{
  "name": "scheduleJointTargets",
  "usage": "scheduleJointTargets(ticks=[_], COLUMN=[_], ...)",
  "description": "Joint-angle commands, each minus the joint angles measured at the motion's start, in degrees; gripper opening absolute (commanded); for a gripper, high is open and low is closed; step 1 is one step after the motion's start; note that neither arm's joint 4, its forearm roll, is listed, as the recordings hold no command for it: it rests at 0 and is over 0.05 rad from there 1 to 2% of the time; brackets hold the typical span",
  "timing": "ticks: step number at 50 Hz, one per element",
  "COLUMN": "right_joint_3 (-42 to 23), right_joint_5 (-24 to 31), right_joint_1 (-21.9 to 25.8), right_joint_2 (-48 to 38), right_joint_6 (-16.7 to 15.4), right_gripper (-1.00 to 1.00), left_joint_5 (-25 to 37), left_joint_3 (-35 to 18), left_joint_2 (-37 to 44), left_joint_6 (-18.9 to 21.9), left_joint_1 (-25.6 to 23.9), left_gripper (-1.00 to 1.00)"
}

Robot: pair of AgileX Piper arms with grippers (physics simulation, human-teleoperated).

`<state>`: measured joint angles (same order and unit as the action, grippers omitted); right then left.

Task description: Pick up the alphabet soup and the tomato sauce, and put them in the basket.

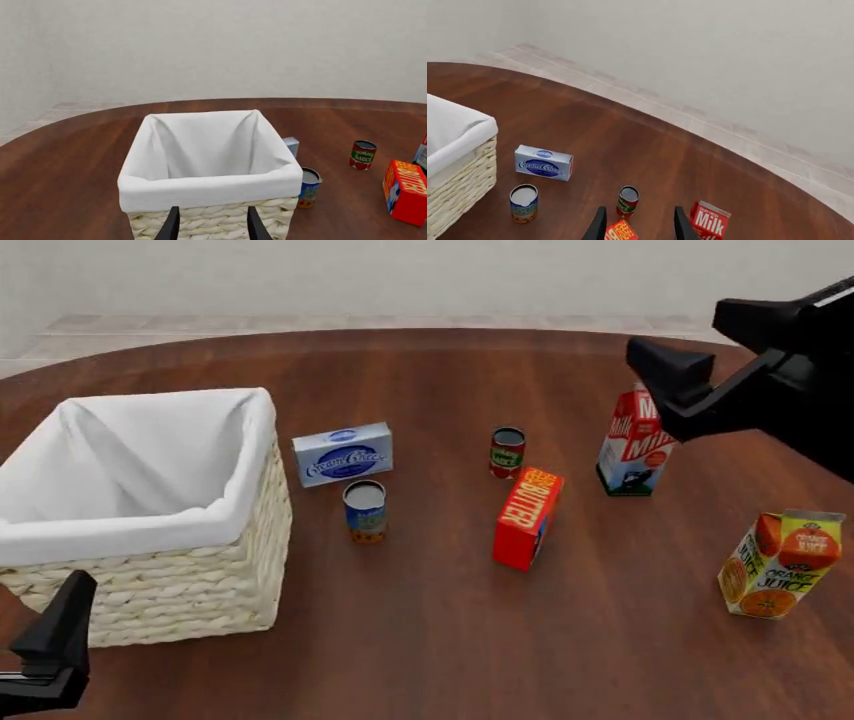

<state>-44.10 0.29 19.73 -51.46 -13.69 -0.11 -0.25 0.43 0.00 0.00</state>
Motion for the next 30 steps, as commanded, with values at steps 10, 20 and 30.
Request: scheduleJointTargets(ticks=[10,20,30], right_joint_3=[-6.91,-11.65,-14.97], right_joint_5=[1.25,4.15,5.69], right_joint_1=[2.37,3.45,3.55], right_joint_2=[-7.84,-11.83,-16.34], right_joint_6=[-1.57,-0.59,-0.39], right_gripper=[1.0,1.0,1.0], left_joint_5=[0.0,0.0,0.0], left_joint_3=[0.0,0.0,0.0], left_joint_2=[0.0,0.0,0.0], left_joint_6=[0.0,0.0,0.0], left_joint_1=[0.0,0.0,0.0], left_gripper=[1.0,1.0,1.0])
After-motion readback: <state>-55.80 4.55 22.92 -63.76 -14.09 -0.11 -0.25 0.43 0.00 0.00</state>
